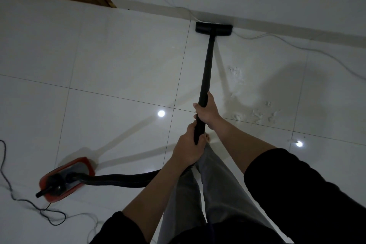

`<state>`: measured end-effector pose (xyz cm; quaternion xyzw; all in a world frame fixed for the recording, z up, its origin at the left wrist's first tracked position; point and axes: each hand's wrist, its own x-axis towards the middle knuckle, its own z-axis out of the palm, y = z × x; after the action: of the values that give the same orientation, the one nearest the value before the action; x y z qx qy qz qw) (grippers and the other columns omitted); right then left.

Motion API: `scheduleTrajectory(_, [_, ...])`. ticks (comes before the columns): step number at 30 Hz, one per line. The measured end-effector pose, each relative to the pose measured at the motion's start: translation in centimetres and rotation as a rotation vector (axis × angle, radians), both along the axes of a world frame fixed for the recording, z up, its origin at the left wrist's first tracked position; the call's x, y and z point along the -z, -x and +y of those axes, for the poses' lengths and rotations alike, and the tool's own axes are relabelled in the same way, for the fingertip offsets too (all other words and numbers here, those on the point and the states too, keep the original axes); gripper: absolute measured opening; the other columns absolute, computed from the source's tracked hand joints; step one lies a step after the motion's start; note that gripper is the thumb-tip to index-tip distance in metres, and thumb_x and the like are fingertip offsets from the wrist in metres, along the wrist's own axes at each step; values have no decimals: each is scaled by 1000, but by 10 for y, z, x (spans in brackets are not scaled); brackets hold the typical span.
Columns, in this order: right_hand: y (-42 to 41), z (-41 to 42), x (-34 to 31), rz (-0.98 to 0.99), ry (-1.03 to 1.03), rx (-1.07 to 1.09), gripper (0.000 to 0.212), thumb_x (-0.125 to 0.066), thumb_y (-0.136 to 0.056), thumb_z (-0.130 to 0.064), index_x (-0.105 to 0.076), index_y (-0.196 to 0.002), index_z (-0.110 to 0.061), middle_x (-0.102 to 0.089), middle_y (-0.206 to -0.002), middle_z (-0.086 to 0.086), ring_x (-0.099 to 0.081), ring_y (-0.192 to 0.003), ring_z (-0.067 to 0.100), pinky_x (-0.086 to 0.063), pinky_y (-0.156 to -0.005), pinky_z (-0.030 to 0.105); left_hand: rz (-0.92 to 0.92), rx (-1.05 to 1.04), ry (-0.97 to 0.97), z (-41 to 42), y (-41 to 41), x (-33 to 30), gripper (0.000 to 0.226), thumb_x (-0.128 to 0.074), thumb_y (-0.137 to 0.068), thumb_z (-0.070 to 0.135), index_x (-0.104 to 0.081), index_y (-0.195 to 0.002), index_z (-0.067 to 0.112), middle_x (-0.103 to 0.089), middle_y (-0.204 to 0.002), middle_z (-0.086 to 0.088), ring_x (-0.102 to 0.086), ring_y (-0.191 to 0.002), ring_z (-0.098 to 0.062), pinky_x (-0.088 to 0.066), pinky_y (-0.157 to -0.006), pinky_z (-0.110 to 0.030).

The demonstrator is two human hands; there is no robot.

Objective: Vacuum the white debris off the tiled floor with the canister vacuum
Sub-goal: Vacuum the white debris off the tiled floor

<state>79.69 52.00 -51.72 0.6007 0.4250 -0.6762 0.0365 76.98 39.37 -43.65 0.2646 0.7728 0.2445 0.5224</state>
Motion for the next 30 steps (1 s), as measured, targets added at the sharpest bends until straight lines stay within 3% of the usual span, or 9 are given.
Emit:
scheduleTrajectory(6, [-15,-12,-5,-1,-11,32,74,-57,-97,-15,-14,-156,-27,-56,-105,9,-60,-60,15,-51,-57,26,4,45,0,-7,-10,-13,47,-44,-98,26,-30,-141,15,-57,-82,8,-56,-62,-4,-42,-60,-13])
scheduleTrajectory(11, [-35,-14,-11,-13,-13,58,74,-58,-96,-16,-15,-156,-28,-57,-105,9,-60,-60,14,-51,-56,25,0,81,3,-6,-26,-22,48,-44,-98,26,-30,-142,14,-62,-90,0,-59,-66,-8,-49,-63,-18])
scheduleTrajectory(14, [-50,-8,-16,-17,-31,53,73,-58,-97,-14,-17,-156,-25,-56,-106,10,-59,-59,14,-50,-54,23,15,105,2,0,-40,-26,45,-44,-98,26,-33,-139,14,-62,-95,-3,-56,-68,-8,-41,-60,-13])
scheduleTrajectory(17, [-65,0,-19,-12,-42,58,70,-58,-97,-11,-20,-155,-21,-54,-97,9,-57,-59,13,-51,-56,25,23,104,12,9,-57,-26,49,-41,-93,40,-33,-137,19,-62,-105,-7,-59,-88,-18,-53,-76,-32])
scheduleTrajectory(19, [-75,7,-22,-14,-50,56,67,-57,-97,-10,-22,-154,-20,-54,-92,9,-55,-60,15,-52,-58,27,17,101,32,16,-67,-26,56,-36,-86,47,-33,-134,20,-61,-98,-2,-60,-89,-21,-52,-84,-45])
scheduleTrajectory(21, [-83,13,-26,-23,-60,43,66,-56,-98,-10,-22,-153,-20,-54,-92,11,-55,-62,16,-52,-58,27,-16,91,33,24,-74,-30,51,-39,-90,40,-34,-135,15,-59,-91,2,-59,-75,-15,-52,-79,-38])
scheduleTrajectory(24, [-91,22,-32,-27,-88,22,55,-56,-98,-9,-31,-146,-16,-52,-92,16,-54,-61,17,-53,-54,25,-50,72,33,35,-82,-34,44,-43,-97,25,-34,-137,10,-56,-82,3,-52,-59,-6,-42,-56,-23])
scheduleTrajectory(27, [-97,25,-34,-39,-109,8,49,-56,-98,-9,-35,-141,-15,-53,-93,17,-55,-63,18,-56,-60,28,-67,76,28,39,-89,-38,41,-42,-97,23,-35,-135,9,-54,-80,4,-48,-59,-5,-40,-54,-20])
scheduleTrajectory(30, [-103,22,-36,-34,-120,19,43,-56,-97,-6,-39,-136,-12,-52,-92,17,-53,-63,18,-55,-61,30,-50,107,28,36,-93,-45,39,-41,-98,22,-35,-135,9,-55,-91,1,-44,-64,-2,-30,-56,-10])
